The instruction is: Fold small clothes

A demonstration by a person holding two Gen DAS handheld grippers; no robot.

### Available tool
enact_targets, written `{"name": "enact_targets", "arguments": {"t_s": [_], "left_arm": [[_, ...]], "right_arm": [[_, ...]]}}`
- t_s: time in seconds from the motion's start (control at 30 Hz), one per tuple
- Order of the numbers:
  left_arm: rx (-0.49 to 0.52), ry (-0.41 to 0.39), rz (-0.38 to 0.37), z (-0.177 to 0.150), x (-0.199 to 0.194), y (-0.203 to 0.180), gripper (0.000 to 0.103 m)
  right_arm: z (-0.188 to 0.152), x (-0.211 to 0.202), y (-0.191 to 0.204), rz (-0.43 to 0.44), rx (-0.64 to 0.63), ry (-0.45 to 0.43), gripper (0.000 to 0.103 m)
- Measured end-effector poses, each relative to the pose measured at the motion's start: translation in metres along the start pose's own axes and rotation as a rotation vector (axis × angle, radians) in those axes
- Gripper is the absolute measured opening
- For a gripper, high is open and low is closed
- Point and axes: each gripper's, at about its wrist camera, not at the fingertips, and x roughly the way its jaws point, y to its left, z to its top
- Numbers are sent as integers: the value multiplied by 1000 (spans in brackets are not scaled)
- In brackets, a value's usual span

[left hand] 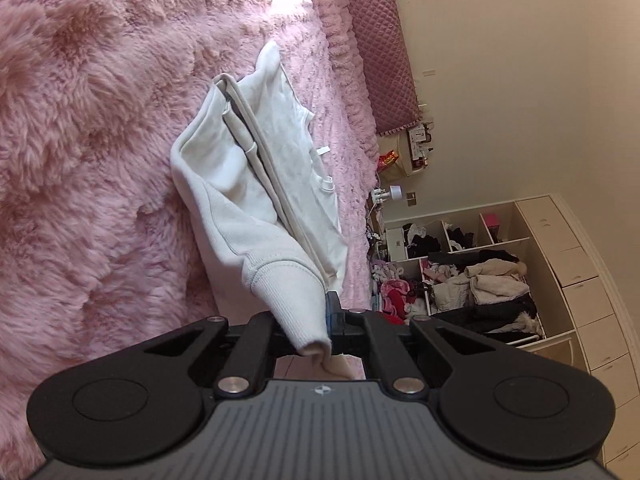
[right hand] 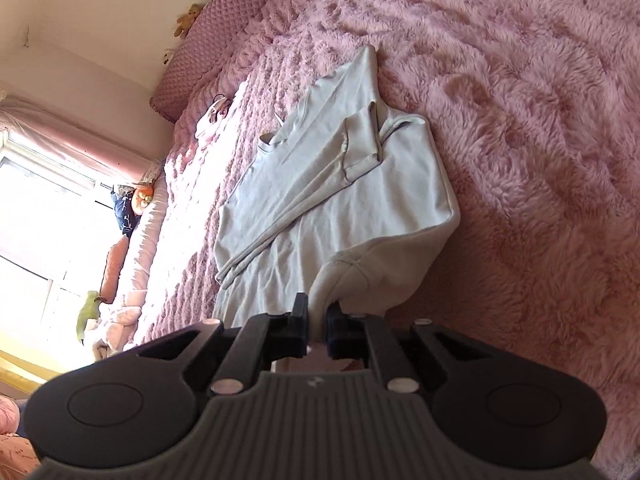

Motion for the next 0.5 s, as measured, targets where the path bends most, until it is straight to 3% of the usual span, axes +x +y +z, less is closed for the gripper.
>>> {"name": "enact_targets", "arguments": {"t_s": [0.2,0.5], "left_arm": [[57,-31,-88,61,36,-27,5],[144,-37,-65,152,128,-42,5]], "right_arm": [[69,19,16,63,22,-135,3],[190,105,30,29,-12,-211,3]]}}
